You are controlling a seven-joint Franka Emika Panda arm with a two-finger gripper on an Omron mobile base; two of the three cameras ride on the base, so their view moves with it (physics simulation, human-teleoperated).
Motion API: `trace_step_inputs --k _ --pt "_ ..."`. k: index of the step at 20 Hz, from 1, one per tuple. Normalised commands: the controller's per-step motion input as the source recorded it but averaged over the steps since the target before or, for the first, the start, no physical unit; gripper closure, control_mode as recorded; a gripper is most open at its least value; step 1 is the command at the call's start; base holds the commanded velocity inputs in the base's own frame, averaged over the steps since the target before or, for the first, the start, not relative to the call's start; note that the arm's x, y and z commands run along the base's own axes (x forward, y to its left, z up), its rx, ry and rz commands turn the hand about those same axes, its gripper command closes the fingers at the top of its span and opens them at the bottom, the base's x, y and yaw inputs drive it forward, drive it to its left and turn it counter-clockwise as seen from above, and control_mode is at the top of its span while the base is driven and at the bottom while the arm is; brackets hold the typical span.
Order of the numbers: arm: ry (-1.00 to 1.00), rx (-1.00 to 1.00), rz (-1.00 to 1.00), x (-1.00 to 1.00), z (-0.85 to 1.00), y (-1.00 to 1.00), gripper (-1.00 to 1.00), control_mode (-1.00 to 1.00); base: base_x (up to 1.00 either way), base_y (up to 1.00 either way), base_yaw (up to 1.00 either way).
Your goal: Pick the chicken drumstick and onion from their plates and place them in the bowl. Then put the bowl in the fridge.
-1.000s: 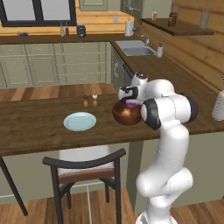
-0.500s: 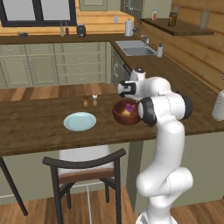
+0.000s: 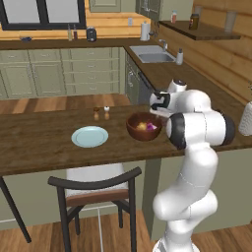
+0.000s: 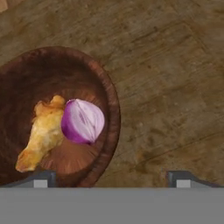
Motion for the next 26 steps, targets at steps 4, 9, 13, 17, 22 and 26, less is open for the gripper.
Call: trace_step_inputs --k 4,9,13,17,22,26 --pt "0.00 0.00 0.00 -0.03 -0.58 0.07 -1.00 -1.00 0.00 0.00 0.00" --pt "0.00 0.00 0.00 0.30 -0.43 0.04 -1.00 -1.00 0.00 0.00 0.00" --pt "0.00 0.02 0.00 0.39 -0.32 0.11 -1.00 -1.00 0.00 0.00 0.00" --pt "0.00 0.00 -0.01 0.45 -0.32 0.17 1.00 -1.00 0.00 0.00 0.00" --pt "0.00 0.00 0.00 0.12 -0.07 0.05 1.00 -1.00 0.00 0.00 0.00" --pt "-0.01 0.00 0.00 -0.18 0.05 0.00 1.00 -1.00 0.00 0.00 0.00"
